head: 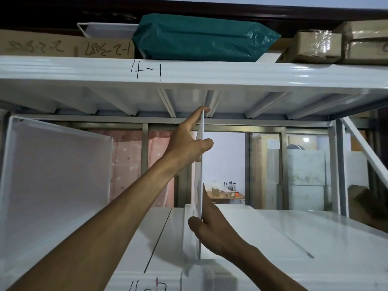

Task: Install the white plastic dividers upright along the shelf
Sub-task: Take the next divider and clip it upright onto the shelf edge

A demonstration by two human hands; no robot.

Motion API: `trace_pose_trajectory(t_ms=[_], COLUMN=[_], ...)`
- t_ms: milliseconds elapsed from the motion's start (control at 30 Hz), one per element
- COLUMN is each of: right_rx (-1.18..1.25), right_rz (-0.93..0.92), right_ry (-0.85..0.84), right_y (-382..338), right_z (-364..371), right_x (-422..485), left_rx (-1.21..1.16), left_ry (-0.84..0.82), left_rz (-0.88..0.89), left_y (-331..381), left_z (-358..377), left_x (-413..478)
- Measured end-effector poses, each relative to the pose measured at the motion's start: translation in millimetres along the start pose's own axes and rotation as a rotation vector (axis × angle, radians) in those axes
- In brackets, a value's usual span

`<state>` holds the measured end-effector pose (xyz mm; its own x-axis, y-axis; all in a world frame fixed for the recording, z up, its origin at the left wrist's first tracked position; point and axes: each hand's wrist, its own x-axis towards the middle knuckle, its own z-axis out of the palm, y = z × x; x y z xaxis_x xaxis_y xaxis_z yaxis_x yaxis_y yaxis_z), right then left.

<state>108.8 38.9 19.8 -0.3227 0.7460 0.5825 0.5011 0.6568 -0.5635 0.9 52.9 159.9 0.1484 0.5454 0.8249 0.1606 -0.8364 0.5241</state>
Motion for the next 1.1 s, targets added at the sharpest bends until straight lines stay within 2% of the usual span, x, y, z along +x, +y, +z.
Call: trace_pose_trajectory(t_ms=[567,767,1100], right_rx=[-0.01,-0.046,0.009], right_rz=[0.039,0.05,-0.031], right_ry=[0.026,0.02,0.077], right_y=[2.2,4.8,11.2], right_z=[6.8,10.2,9.3], right_x=[-0.5,-1.5,-3.2], left_rx=[0.058,0.095,0.158], left_ry=[-0.046,-0.008,-0.002], left_rz=[-0.012,0.005,0.043], left_y=[0.5,-1.6,5.7], left_z=[3.5,3.0,14.0], left_x=[-1.0,-1.9,-5.4])
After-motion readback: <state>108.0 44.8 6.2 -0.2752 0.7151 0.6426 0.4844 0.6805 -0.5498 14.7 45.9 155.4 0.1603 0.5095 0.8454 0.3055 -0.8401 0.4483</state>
